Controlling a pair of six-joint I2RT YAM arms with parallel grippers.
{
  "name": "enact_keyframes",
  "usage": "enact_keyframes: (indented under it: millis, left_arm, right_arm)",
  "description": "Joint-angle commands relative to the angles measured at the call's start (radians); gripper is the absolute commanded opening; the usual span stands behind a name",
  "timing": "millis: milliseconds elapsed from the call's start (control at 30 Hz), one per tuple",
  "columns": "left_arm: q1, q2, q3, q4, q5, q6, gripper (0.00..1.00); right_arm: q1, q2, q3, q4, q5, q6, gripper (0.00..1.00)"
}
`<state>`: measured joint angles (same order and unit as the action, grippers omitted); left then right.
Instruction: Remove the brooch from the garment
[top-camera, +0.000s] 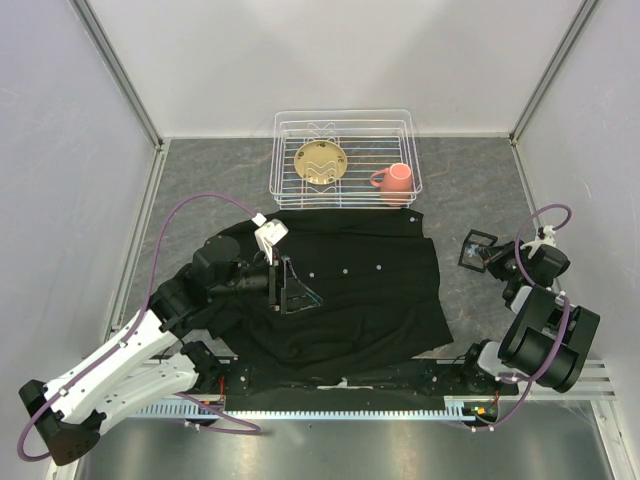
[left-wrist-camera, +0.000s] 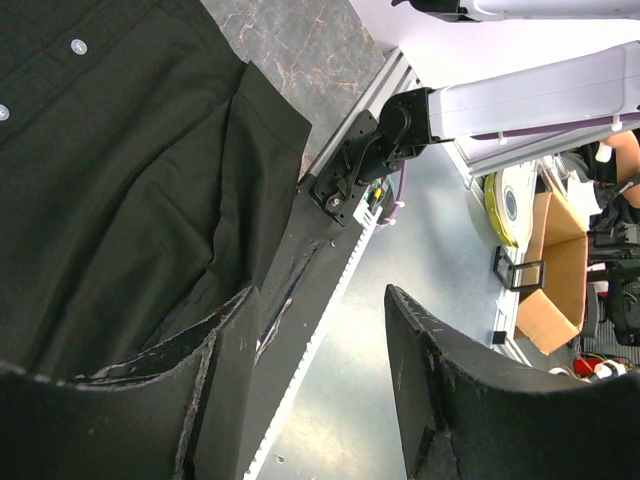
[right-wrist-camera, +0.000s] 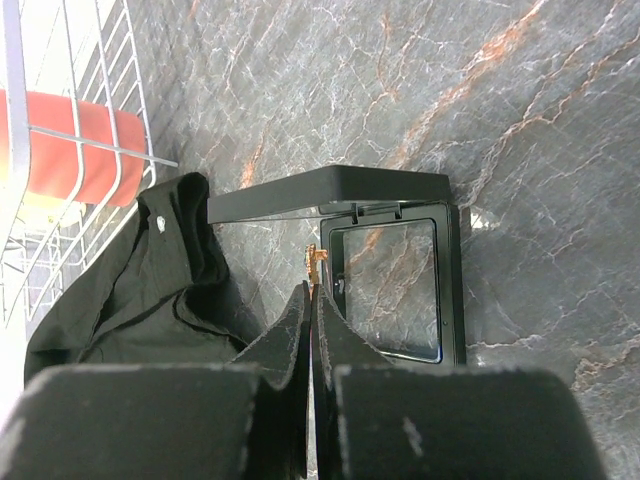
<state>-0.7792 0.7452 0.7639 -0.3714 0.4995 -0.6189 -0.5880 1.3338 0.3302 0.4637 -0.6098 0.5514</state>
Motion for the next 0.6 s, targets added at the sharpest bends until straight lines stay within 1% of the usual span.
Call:
enact_keyframes:
  millis: [0, 433, 567]
  left_arm:
    - [-0.002, -0.009, 0.041, 0.002, 0.002, 0.048, 0.59]
    - [-0.002, -0.015, 0.043, -0.012, -0.001, 0.057, 0.59]
    - [-0.002, -0.017, 0.046, -0.02, -0.004, 0.062, 0.59]
  right_arm:
    - [0.008, 0.011, -0.011, 0.061, -0.005, -0.01, 0.0]
    - [0.022, 0.047, -0.011, 0.079, 0.018, -0.015, 0.0]
    - [0.022, 0.038, -0.007, 0.063, 0.031, -0.024, 0.0]
